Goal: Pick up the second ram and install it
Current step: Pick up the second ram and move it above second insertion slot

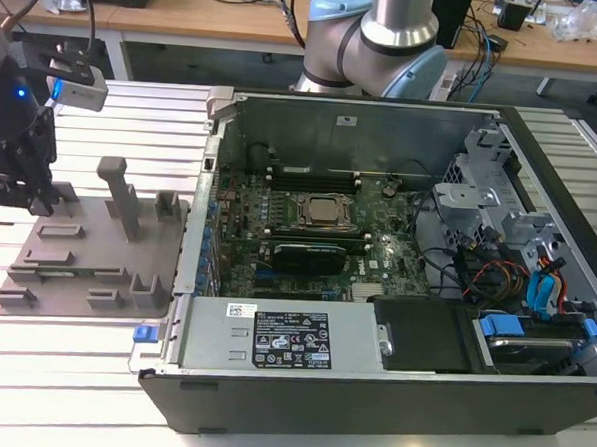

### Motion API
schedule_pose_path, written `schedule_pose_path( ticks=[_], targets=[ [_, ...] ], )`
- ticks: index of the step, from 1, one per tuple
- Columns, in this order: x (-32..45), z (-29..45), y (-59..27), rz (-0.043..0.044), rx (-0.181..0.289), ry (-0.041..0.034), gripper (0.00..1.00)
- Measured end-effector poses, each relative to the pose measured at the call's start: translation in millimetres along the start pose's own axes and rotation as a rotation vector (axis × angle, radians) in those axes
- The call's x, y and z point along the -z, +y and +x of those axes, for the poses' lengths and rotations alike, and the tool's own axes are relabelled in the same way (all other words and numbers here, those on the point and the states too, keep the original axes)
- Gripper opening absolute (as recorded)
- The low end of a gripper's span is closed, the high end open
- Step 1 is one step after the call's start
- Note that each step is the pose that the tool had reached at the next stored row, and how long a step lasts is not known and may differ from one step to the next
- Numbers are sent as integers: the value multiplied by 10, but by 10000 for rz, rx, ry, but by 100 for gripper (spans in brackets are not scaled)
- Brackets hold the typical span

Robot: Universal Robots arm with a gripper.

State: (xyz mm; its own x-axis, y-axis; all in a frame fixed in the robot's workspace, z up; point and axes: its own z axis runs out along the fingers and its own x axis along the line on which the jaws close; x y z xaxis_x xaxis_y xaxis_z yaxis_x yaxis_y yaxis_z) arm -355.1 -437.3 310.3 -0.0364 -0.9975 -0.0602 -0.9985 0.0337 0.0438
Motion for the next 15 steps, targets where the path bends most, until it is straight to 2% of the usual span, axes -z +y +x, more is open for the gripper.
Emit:
schedule_pose_path(
  ticks=[10,13,15],
  targets=[
    [-77,5,-1,0,1,0,24],
    [-122,25,6,0,0,0,24],
    [-184,41,5,0,-1,0,24]
  ],
)
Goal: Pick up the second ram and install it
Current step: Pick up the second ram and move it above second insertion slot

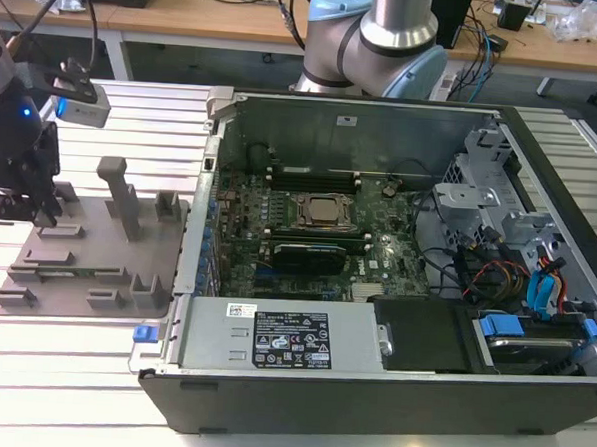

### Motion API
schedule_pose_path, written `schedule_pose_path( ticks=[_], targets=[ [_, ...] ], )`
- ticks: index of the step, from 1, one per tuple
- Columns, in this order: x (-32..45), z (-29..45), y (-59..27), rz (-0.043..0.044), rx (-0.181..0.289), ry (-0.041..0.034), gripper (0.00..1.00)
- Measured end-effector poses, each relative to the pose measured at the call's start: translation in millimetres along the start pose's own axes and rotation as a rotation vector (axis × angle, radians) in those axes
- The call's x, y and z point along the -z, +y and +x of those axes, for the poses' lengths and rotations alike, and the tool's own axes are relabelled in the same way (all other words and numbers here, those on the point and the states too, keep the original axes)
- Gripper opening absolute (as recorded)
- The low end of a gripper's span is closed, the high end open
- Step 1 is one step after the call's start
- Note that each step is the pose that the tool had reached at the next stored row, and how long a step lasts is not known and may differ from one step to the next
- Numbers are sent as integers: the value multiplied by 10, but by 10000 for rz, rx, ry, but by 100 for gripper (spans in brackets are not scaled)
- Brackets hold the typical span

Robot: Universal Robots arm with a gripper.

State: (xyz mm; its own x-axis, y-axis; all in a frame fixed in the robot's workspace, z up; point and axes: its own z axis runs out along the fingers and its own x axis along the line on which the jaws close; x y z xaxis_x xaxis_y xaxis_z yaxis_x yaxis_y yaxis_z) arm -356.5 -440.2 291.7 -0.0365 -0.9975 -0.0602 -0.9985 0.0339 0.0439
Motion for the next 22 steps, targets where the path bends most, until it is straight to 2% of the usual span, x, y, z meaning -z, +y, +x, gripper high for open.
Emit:
schedule_pose_path(
  ticks=[7,22],
  targets=[
    [-152,11,-8,-3,45,6,24],
    [-275,17,-13,-7,137,9,24]
  ],
)
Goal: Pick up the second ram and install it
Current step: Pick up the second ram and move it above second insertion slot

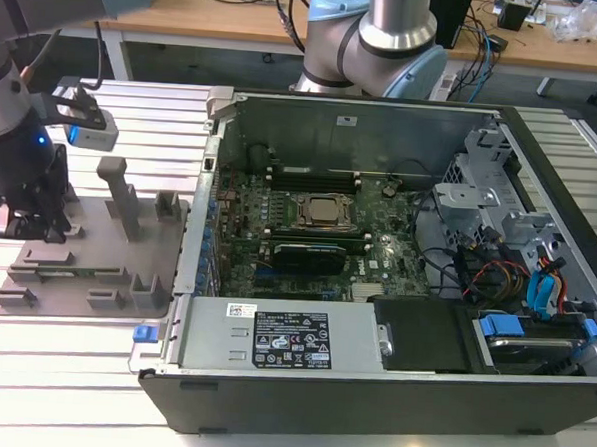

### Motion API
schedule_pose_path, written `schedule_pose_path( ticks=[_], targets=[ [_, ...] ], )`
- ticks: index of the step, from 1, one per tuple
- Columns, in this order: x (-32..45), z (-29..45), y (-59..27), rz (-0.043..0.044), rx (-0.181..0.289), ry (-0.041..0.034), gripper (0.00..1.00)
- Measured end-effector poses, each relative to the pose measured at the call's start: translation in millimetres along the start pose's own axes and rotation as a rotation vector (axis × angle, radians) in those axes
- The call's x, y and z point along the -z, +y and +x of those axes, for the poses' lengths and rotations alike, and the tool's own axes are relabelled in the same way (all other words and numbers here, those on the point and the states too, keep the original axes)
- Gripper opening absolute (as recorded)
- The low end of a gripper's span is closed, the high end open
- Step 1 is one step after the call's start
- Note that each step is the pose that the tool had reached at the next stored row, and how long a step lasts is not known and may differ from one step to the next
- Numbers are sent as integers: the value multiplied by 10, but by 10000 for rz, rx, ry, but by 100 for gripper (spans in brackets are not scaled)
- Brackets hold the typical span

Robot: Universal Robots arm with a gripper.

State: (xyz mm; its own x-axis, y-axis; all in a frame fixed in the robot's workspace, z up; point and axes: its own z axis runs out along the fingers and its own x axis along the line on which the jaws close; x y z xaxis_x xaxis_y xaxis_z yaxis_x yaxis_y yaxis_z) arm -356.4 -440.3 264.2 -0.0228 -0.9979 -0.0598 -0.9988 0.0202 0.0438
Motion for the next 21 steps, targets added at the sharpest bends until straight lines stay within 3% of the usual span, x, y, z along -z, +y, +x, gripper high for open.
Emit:
schedule_pose_path(
  ticks=[6,12,16,19,21],
  targets=[
    [-55,3,-2,-2,36,2,24],
    [-168,31,-5,-21,342,28,24],
    [-290,159,1,-20,345,34,24],
    [-423,173,2,-22,347,35,24],
    [-466,175,4,-21,346,34,24]
  ],
)
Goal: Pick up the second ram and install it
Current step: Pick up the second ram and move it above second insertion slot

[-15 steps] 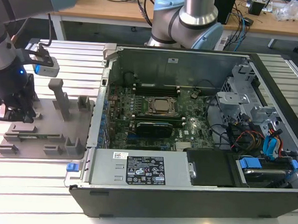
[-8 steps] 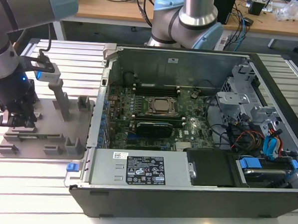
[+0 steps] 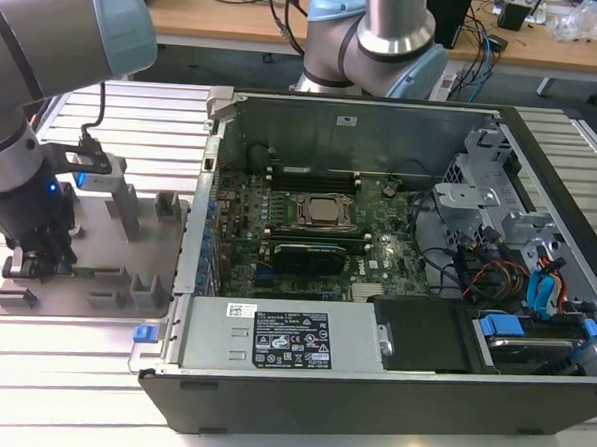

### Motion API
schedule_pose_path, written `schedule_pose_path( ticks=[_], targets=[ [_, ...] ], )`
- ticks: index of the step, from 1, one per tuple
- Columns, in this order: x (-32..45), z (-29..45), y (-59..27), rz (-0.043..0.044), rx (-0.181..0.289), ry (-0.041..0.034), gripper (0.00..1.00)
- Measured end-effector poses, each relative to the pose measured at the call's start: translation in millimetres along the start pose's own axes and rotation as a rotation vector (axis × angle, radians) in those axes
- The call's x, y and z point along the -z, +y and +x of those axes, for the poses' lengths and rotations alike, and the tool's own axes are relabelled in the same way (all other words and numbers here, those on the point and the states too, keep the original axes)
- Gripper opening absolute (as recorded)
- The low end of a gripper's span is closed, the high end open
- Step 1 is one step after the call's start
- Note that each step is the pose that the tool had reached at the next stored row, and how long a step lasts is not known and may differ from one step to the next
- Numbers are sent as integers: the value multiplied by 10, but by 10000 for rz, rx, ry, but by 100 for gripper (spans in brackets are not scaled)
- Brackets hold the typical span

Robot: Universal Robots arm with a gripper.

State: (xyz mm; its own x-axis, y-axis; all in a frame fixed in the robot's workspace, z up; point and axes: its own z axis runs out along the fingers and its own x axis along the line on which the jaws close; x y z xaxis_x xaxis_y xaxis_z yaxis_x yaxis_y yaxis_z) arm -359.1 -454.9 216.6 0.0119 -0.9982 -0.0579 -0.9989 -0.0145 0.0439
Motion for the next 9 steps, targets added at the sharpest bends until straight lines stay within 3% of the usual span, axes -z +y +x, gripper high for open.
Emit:
schedule_pose_path(
  ticks=[6,9],
  targets=[
    [-98,6,11,0,1,-12,24],
    [-137,6,16,2,3,-69,24]
  ],
)
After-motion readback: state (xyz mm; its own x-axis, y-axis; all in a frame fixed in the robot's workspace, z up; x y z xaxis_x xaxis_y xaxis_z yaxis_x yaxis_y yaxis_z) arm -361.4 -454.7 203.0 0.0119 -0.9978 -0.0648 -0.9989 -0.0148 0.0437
